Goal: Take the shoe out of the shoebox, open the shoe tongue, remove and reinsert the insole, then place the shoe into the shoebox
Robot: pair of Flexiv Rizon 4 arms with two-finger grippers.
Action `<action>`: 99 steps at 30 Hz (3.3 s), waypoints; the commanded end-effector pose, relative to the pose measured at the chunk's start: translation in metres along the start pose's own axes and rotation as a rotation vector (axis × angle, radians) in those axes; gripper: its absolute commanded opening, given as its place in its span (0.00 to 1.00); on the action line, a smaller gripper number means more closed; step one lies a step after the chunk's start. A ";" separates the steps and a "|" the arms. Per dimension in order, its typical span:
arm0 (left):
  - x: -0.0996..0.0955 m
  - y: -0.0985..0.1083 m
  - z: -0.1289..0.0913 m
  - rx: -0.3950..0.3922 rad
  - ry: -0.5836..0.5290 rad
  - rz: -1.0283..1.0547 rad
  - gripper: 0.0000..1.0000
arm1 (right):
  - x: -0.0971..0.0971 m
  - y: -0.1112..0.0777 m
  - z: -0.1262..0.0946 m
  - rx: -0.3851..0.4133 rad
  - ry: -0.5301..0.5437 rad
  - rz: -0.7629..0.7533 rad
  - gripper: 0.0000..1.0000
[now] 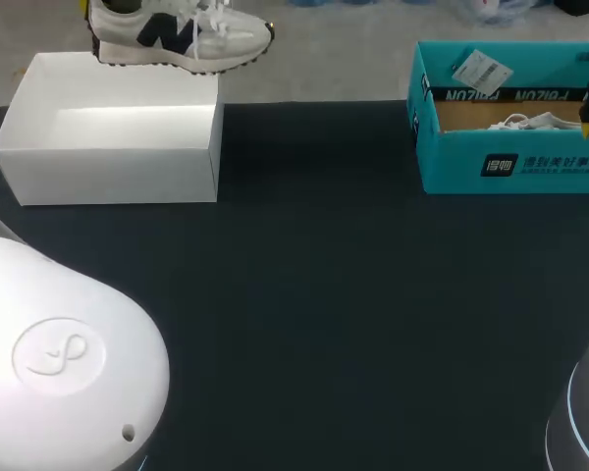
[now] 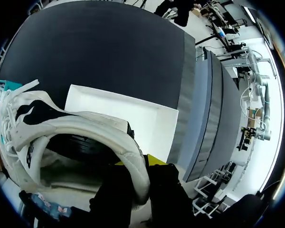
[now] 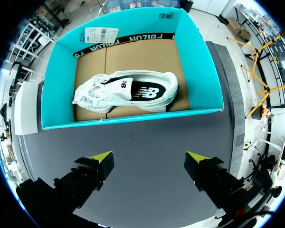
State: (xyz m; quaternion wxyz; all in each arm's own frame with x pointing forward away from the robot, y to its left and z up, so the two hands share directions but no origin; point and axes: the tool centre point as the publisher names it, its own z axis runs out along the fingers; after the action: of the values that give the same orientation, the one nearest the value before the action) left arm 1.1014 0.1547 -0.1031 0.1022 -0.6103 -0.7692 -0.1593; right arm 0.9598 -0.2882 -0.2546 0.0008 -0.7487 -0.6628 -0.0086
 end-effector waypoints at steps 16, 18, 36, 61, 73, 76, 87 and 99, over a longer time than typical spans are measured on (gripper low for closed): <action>-0.009 -0.028 -0.003 -0.298 0.029 -0.019 0.00 | 0.000 -0.001 0.000 -0.002 0.001 0.000 1.00; -0.009 -0.028 -0.003 -0.298 0.029 -0.019 0.00 | 0.000 -0.001 0.000 -0.002 0.001 0.000 1.00; -0.025 -0.092 -0.051 -0.315 0.009 -0.065 0.00 | 0.000 -0.001 0.000 -0.002 0.001 0.000 1.00; -0.066 -0.203 -0.050 -0.206 -0.067 -0.122 0.00 | 0.000 -0.001 0.000 -0.002 0.001 0.000 1.00; -0.066 -0.203 -0.050 -0.206 -0.067 -0.122 0.00 | 0.000 -0.001 0.000 -0.002 0.001 0.000 1.00; -0.066 -0.203 -0.050 -0.206 -0.067 -0.122 0.00 | 0.000 -0.001 0.000 -0.002 0.001 0.000 1.00; -0.080 -0.243 -0.057 -0.217 0.025 -0.066 0.00 | 0.000 -0.001 0.000 -0.002 0.001 0.000 1.00; -0.101 -0.321 -0.060 -0.231 0.023 -0.064 0.00 | 0.000 -0.001 0.000 -0.002 0.001 0.000 1.00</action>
State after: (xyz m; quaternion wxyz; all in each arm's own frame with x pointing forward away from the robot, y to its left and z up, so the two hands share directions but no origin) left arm 0.8217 -0.0229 -0.1165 0.0454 -0.5882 -0.7680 -0.2493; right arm 0.9599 -0.2881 -0.2545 0.0008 -0.7486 -0.6629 -0.0086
